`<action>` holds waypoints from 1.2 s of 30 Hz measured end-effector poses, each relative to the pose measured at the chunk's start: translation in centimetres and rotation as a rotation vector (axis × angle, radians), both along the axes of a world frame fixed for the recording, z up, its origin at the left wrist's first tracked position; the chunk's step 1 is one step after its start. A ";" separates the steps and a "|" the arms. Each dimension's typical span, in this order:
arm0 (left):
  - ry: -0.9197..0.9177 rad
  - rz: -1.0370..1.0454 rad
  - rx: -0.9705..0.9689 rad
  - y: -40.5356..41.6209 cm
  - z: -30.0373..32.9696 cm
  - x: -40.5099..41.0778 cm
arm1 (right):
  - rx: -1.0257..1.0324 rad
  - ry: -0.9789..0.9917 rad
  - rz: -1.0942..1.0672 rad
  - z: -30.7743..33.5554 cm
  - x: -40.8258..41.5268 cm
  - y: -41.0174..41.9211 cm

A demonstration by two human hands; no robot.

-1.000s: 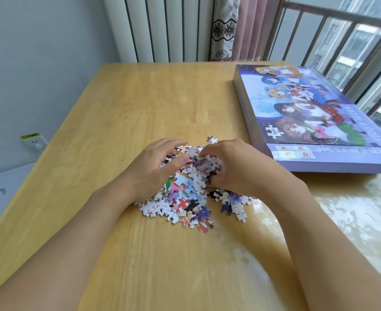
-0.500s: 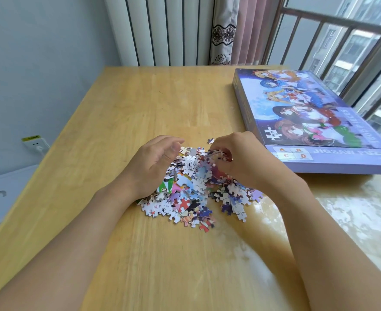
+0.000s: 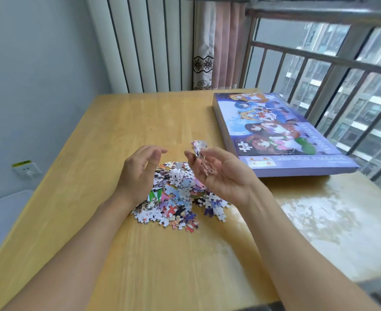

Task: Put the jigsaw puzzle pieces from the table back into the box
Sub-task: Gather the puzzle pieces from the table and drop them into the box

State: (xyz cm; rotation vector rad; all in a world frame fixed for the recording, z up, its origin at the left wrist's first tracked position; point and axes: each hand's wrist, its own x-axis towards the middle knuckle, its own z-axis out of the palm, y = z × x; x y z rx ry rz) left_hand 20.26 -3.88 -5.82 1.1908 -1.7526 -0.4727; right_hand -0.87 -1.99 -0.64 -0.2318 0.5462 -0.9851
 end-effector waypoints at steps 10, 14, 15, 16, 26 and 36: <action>0.007 -0.046 -0.053 0.4 3.6 -3.8 | 0.126 0.012 -0.170 0.0 -1.6 2.8; -0.048 -0.110 -0.026 0.1 5.1 -6.9 | 0.167 0.039 -0.220 0.0 -3.5 4.5; -0.069 -0.136 0.010 0.1 5.5 -7.8 | 0.172 0.049 -0.229 -0.1 -4.0 5.0; -0.108 -0.176 0.052 0.1 5.9 -9.2 | 0.177 0.064 -0.243 -0.4 -4.9 5.5; -0.907 -0.317 -0.157 -1.5 4.0 -17.3 | 0.239 0.182 -0.413 -1.9 -13.2 8.5; -0.274 -0.088 -0.139 -3.8 9.7 -18.7 | 0.215 0.095 -0.572 2.5 -16.3 5.8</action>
